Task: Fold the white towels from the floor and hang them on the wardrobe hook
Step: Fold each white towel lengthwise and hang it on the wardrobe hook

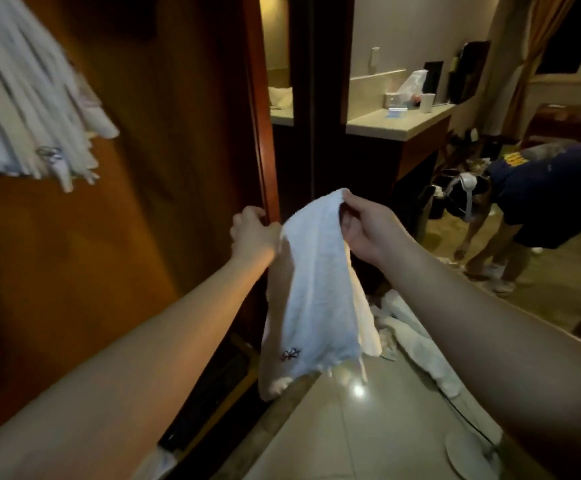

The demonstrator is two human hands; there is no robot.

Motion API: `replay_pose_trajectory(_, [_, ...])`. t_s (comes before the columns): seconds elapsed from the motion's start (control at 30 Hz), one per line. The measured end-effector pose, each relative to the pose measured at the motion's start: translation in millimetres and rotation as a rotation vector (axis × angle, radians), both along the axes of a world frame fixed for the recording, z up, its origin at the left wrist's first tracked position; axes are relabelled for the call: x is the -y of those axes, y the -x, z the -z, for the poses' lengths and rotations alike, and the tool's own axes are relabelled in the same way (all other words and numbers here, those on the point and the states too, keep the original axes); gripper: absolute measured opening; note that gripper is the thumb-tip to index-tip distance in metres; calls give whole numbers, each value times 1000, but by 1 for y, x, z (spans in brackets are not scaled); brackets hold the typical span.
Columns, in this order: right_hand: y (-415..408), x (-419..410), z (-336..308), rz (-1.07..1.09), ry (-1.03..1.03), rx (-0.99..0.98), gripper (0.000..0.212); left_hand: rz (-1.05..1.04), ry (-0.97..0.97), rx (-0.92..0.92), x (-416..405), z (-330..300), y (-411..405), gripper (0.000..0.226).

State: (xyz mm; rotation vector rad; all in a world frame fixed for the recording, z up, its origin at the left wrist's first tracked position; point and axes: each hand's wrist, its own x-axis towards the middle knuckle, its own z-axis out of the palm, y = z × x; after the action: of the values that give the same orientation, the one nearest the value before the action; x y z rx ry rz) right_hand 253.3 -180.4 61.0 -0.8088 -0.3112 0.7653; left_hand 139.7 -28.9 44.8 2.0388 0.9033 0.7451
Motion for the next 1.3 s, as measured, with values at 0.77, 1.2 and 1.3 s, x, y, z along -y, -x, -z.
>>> replay_pose_trajectory(0.77, [133, -48, -25, 71, 131, 195, 8, -144, -379, -266, -4, -14, 140, 26])
replay_pose_trajectory(1.2, [97, -43, -19, 271, 124, 9, 4, -66, -233, -476, -55, -9, 178, 23])
replay_pose_trajectory(1.3, [84, -42, -12, 261, 145, -13, 3, -17, -124, -423, -56, -10, 184, 29])
